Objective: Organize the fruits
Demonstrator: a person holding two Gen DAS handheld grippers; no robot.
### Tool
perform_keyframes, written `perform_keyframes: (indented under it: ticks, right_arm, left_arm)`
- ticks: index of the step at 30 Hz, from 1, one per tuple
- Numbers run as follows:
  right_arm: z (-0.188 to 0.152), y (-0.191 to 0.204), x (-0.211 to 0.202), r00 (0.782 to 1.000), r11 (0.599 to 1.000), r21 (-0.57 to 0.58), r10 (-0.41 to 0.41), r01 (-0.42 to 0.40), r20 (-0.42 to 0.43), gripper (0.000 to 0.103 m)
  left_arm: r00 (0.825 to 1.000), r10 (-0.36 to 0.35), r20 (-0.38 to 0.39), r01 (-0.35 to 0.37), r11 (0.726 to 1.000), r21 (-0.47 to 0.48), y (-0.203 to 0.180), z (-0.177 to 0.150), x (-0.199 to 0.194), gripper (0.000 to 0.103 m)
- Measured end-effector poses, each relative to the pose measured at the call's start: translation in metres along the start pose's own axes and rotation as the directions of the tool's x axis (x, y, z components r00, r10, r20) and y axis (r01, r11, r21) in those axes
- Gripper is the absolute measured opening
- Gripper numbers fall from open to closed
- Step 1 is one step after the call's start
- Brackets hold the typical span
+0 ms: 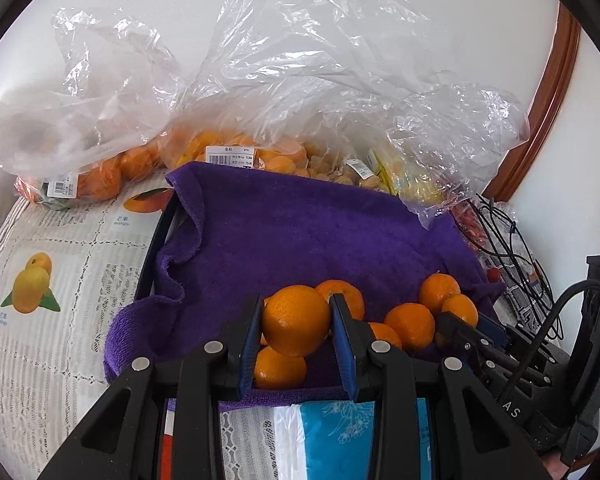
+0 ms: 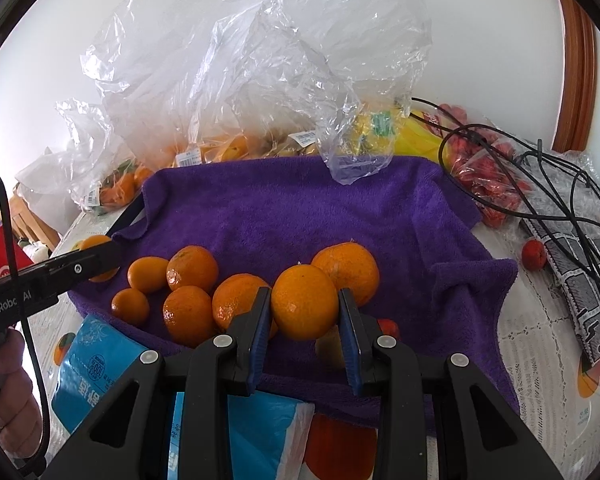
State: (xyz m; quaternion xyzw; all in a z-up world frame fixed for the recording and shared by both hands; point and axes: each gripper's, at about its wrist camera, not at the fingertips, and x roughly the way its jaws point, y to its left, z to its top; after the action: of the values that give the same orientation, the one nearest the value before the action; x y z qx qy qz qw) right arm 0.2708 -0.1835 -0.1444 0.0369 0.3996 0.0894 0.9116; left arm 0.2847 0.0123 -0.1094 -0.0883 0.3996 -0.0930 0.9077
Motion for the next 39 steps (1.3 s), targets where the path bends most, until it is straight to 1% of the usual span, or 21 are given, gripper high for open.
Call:
perform_keyframes:
  ticks: [8,10,14,18,20,22,24,27,28,30,31,34,39]
  right_arm:
    - [0.001,-0.003,0.003,1.000,1.000,0.003,0.002,-0.002,-0.006,0.033]
    - [0.000,-0.004,0.004,1.000,1.000,0.004,-0.004,0.004,-0.008,0.033]
    - [-0.001,-0.005,0.003,1.000,1.000,0.002,-0.008,0.008,-0.004,0.033]
    - [-0.001,-0.002,0.000,1.000,1.000,-0.011,-0.003,0.003,0.012,0.033]
    - [-0.001,0.000,-0.002,1.000,1.000,-0.020,-0.014,0.014,0.019,0.034]
    - [-0.002,0.001,-0.004,0.999,0.999,-0.028,-0.030,0.031,0.032,0.038]
    - [-0.001,0.002,-0.008,0.998,0.999,-0.034,-0.038,0.040,0.053,0.040]
    - [0.000,0.001,-0.013,0.996,0.999,-0.030,-0.042,0.045,0.082,0.053]
    - [0.001,0.001,-0.015,0.995,0.999,-0.030,-0.043,0.046,0.092,0.054]
    - [0.002,0.001,-0.018,0.994,0.998,-0.029,-0.047,0.050,0.103,0.055]
    - [0.003,0.001,-0.019,0.993,0.998,-0.027,-0.050,0.053,0.107,0.058]
    - [0.006,-0.001,-0.026,0.991,0.998,-0.014,-0.053,0.055,0.125,0.063]
    - [0.012,-0.002,-0.040,0.992,0.998,0.017,-0.057,0.055,0.117,0.065]
  left_arm:
    - [0.999,0.003,-0.050,-0.002,1.000,0.011,-0.005,-0.005,0.017,0.032]
    - [0.999,0.015,-0.038,-0.015,1.000,0.017,-0.006,-0.005,0.018,0.032]
    - [0.999,0.000,-0.043,0.001,1.000,0.023,-0.007,-0.005,0.018,0.032]
    - [0.999,0.001,-0.040,0.000,1.000,0.027,-0.008,-0.006,0.017,0.032]
    - [0.999,-0.002,-0.042,0.003,1.000,0.024,-0.008,-0.006,0.017,0.032]
    - [0.999,-0.010,-0.045,0.010,1.000,0.016,-0.007,-0.006,0.017,0.034]
    - [0.999,-0.008,-0.053,0.009,1.000,0.014,-0.006,-0.006,0.017,0.042]
    - [0.998,0.008,-0.058,-0.007,1.000,0.017,-0.006,-0.005,0.016,0.051]
    - [0.998,0.008,-0.056,-0.007,1.000,0.016,-0.006,-0.005,0.015,0.052]
    - [0.999,0.010,-0.053,-0.009,1.000,0.014,-0.006,-0.004,0.011,0.060]
    - [0.999,0.008,-0.049,-0.008,1.000,0.014,-0.006,-0.003,0.009,0.062]
    - [0.999,0.013,-0.035,-0.013,1.000,0.020,-0.007,-0.002,0.001,0.068]
    - [0.999,0.028,-0.018,-0.027,0.999,0.027,-0.010,0.000,-0.015,0.073]
